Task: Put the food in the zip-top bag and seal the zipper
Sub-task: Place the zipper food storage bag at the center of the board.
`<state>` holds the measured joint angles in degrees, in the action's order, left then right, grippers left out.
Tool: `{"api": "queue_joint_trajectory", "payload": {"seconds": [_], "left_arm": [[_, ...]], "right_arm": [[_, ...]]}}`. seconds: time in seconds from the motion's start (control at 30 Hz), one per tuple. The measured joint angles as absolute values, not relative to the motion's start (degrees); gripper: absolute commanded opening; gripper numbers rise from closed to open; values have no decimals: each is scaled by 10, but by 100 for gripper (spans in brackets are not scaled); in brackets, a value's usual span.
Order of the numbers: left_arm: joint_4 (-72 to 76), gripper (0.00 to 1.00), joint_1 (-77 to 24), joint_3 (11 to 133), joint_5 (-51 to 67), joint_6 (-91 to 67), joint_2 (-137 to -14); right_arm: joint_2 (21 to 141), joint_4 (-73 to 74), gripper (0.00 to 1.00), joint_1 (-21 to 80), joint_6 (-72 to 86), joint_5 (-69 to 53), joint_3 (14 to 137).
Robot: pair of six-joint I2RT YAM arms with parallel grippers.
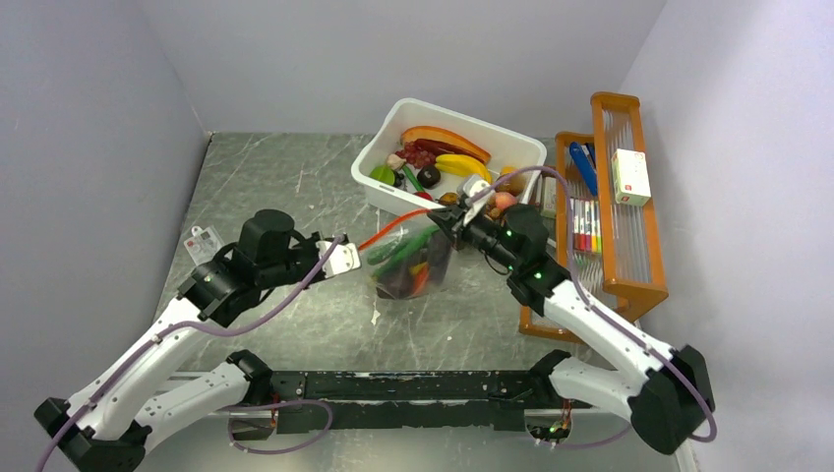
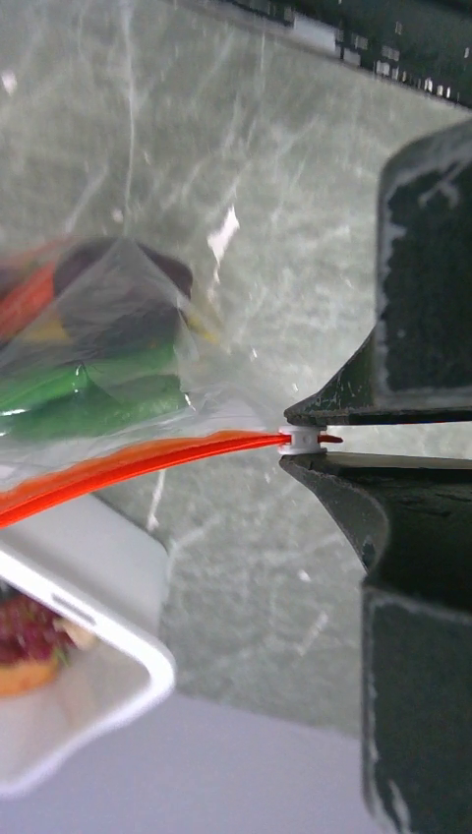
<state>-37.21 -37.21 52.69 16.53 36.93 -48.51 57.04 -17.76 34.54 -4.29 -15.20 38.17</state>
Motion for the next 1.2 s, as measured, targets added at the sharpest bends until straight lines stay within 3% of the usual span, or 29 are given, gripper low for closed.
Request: {"api": "queue_joint_trajectory", "payload": {"seconds": [0.2, 0.33, 0.53, 0.73, 0.87, 0.93, 1.0, 1.1, 1.17, 1.2], "left_arm": [[-371, 7, -366, 564, 9, 400, -491], [-402, 7, -321, 706, -61, 401, -572], [-396, 7, -302, 700, -72, 438, -507], [-472, 7, -302, 605, 61, 430, -454], [-510, 7, -303, 510, 207, 412, -414], [-512, 9, -304, 480, 259, 406, -377], [-518, 16, -305, 474, 285, 401, -355], [-522, 41, -310, 482, 320, 398, -342], [-526, 75, -312, 498, 348, 401, -340], [-526, 82, -312, 508, 363, 403, -336]], "right_arm": [[722, -213, 0, 342, -39, -223, 526], [830, -248, 0, 341, -10, -276, 677], [868, -294, 0, 342, -4, -365, 708], [860, -282, 1, 349, -51, -421, 597], [860, -157, 5, 390, -153, -410, 562], [861, -89, 12, 416, -199, -394, 561], [858, -39, 22, 431, -218, -378, 561], [849, 46, 33, 441, -230, -344, 570], [833, 84, 37, 442, -231, -330, 577], [818, 99, 39, 443, -230, -324, 577]]}}
